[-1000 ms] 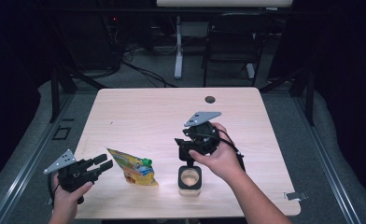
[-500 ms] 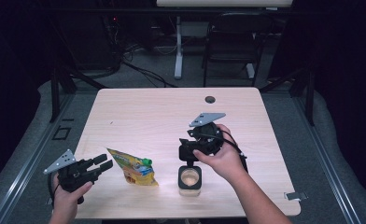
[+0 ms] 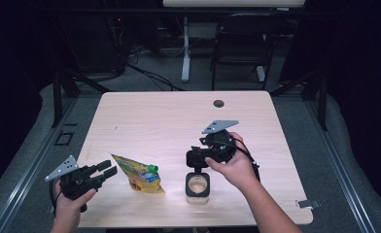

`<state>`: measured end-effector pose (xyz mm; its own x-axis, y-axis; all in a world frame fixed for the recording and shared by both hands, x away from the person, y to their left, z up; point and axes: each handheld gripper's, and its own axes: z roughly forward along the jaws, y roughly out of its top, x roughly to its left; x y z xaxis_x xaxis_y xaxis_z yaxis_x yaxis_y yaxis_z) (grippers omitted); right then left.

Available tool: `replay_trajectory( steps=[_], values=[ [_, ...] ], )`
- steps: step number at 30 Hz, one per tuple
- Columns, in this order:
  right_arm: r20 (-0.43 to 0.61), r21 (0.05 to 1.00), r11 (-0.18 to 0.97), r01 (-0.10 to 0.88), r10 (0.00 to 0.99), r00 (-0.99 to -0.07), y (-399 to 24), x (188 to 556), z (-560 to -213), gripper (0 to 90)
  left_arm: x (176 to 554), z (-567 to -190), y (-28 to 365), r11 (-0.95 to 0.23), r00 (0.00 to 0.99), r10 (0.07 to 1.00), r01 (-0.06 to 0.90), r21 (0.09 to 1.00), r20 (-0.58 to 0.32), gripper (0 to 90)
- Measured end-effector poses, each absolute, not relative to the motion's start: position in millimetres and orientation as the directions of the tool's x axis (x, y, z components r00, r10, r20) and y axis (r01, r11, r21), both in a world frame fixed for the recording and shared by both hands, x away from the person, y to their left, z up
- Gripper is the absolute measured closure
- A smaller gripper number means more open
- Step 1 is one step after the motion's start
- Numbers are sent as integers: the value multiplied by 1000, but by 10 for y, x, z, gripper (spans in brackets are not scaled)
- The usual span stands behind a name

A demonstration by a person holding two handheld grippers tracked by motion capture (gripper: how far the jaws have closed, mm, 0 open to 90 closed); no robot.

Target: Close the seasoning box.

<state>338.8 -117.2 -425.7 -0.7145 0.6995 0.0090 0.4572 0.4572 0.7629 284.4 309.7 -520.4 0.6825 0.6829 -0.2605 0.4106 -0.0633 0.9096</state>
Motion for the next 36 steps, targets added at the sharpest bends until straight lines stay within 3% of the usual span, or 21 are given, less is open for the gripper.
replay_trajectory(
  steps=[15, 36],
  values=[
    [43, 753, 451, 479, 693, -720, -1200, 3379, -4392, 576, 2847, -5208, 3092, -63, 677, 689, 414, 908, -261, 561],
    [9, 753, 480, 449, 676, -737, -1194, 3314, -4432, 595, 2848, -5211, 3088, -63, 678, 687, 416, 907, -263, 561]
  ],
)
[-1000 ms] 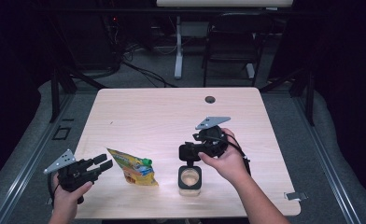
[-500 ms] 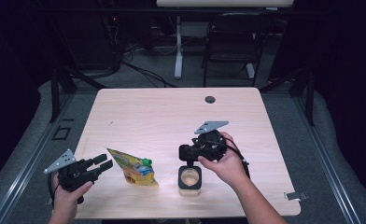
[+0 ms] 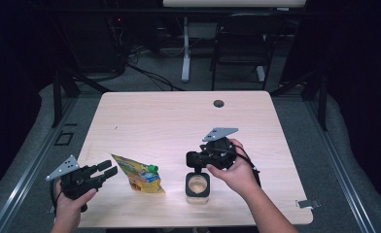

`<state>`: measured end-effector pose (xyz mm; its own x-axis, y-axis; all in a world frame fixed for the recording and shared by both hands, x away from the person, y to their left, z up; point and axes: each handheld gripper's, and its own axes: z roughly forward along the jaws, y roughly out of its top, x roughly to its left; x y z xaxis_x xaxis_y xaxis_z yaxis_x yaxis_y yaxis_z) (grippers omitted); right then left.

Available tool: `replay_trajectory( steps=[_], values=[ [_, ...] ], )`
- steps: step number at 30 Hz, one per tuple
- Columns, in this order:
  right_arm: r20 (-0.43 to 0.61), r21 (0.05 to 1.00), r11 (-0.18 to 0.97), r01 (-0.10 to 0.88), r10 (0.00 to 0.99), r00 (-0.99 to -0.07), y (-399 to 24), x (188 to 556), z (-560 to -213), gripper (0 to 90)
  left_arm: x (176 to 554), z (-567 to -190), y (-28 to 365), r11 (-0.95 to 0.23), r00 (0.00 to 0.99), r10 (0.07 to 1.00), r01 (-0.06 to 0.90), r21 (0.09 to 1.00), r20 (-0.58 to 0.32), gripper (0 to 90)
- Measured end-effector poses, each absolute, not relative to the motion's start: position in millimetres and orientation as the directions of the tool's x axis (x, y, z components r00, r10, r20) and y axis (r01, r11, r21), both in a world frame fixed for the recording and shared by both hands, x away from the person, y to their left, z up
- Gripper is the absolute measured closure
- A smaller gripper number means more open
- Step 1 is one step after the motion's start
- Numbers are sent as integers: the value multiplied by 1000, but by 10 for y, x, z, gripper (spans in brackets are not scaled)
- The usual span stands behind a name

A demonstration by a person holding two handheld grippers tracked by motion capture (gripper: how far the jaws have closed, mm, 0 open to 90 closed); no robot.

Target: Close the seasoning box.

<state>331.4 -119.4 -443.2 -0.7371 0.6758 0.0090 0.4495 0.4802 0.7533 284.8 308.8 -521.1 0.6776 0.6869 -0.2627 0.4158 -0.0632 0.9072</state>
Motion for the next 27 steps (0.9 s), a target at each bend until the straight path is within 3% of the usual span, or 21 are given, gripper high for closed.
replay_trajectory(
  steps=[27],
  values=[
    [-88, 744, 543, 389, 657, -749, -1163, 3240, -4431, 645, 2849, -5211, 3087, -60, 678, 686, 417, 907, -266, 561]
  ],
)
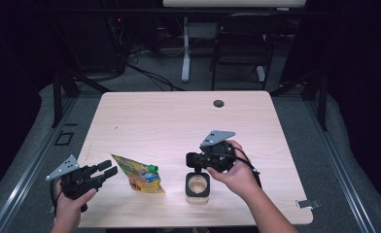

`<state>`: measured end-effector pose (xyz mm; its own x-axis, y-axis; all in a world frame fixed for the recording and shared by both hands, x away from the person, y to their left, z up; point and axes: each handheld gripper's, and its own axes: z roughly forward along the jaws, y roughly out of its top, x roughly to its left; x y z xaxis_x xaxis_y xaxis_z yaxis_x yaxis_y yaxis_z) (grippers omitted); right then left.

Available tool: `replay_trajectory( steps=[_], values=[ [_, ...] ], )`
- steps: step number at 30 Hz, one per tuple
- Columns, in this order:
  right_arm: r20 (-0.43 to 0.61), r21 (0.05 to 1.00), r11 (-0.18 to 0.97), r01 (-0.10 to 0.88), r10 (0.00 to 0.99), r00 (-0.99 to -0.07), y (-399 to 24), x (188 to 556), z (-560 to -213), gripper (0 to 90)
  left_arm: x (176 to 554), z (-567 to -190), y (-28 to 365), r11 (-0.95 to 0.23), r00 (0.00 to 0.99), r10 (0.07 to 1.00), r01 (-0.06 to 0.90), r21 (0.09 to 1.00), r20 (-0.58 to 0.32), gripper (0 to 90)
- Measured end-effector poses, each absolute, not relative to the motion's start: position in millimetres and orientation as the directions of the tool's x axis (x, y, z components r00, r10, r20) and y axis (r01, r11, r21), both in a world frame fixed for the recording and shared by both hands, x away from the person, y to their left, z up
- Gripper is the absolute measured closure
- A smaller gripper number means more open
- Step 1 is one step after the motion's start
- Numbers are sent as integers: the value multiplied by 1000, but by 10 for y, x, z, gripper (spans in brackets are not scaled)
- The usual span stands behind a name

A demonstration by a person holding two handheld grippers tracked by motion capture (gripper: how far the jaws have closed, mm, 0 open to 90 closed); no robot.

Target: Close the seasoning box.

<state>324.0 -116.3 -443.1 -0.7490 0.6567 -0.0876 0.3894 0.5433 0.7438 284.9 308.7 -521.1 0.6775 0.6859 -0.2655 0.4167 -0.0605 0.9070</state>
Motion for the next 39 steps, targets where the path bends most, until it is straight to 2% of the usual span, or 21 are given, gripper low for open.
replay_trajectory(
  steps=[23, 39],
  values=[
    [-115, 740, 573, 352, 624, -773, -1108, 3086, -4416, 646, 2849, -5212, 3083, -59, 677, 685, 417, 907, -267, 561],
    [-83, 751, 558, 353, 610, -788, -1117, 2956, -4482, 638, 2848, -5211, 3085, -60, 678, 685, 417, 907, -266, 561]
  ],
)
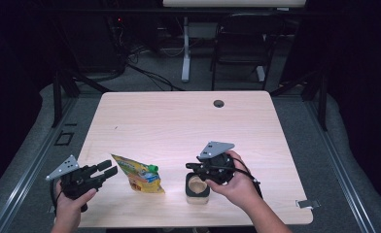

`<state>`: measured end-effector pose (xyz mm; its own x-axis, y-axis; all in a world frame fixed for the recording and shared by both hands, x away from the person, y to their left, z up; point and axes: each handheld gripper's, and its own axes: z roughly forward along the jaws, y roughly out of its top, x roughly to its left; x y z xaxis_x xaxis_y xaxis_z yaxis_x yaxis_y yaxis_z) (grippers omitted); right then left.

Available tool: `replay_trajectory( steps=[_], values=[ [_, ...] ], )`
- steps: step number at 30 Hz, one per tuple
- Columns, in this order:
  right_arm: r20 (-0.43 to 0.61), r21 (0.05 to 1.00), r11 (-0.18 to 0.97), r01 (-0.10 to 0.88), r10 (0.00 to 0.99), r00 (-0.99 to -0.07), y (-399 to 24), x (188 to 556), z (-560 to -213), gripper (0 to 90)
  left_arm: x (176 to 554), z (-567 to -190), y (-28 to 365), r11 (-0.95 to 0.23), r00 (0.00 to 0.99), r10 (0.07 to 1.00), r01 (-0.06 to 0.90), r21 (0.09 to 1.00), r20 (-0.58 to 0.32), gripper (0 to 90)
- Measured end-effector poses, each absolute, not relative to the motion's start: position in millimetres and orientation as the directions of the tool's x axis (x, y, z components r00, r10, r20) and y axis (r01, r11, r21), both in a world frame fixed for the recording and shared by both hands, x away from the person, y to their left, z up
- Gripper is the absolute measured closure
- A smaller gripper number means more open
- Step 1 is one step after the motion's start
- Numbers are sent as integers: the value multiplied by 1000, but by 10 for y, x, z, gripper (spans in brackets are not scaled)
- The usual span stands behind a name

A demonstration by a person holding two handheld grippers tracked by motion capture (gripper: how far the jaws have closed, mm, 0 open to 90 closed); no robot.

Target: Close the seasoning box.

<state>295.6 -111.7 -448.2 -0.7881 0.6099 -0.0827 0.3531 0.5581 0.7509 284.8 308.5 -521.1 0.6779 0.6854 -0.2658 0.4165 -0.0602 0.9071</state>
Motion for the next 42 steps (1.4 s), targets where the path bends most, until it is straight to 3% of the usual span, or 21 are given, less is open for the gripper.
replay_trajectory(
  steps=[22, 42],
  values=[
    [-85, 775, 539, 330, 607, -790, -1141, 2685, -4671, 603, 2844, -5207, 3081, -58, 678, 686, 415, 908, -265, 561],
    [-65, 786, 519, 337, 610, -789, -1189, 2574, -4762, 498, 2846, -5208, 3084, -58, 678, 686, 413, 909, -265, 561]
  ],
)
